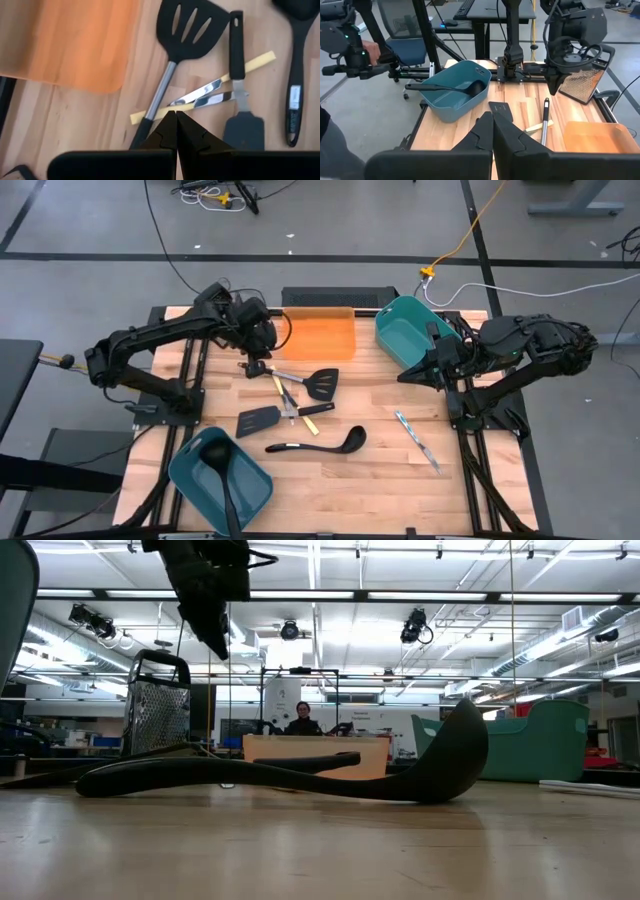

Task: Pick & Place Kitchen Items
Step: Put the top black spatula into the green bin

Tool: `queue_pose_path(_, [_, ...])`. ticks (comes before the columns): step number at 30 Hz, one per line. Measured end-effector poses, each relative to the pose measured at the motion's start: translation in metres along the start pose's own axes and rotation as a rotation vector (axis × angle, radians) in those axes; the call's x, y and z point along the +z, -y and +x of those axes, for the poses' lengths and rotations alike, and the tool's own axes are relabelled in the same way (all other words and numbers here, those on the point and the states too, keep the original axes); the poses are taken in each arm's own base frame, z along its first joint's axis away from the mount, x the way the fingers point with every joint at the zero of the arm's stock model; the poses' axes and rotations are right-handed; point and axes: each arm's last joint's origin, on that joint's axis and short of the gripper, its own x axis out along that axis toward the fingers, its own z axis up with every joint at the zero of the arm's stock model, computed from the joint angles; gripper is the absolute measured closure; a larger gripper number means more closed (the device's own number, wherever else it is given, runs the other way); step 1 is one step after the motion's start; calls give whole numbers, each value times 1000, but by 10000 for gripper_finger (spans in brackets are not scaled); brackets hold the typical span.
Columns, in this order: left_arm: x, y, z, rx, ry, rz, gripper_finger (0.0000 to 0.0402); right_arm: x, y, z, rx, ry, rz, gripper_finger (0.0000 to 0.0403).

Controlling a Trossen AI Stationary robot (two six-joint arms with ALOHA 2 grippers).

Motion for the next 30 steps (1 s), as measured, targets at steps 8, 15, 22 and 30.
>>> queue_pose_path(8, [1, 9, 1, 63, -23, -34, 401, -1, 0, 0, 0, -8, -8, 401])
queue_pose_path(15, [-4, 1, 0, 100, -68, -31, 401, -1, 0, 0, -1, -15, -13, 401])
queue_pose_path(22, [-22, -2, 12, 93, -76, 27, 401, -2, 0, 0, -2, -22, -10, 401])
queue_pose_path(30, [-52, -15, 22, 71, -108, 35, 401, -2, 0, 0, -2, -22, -8, 401])
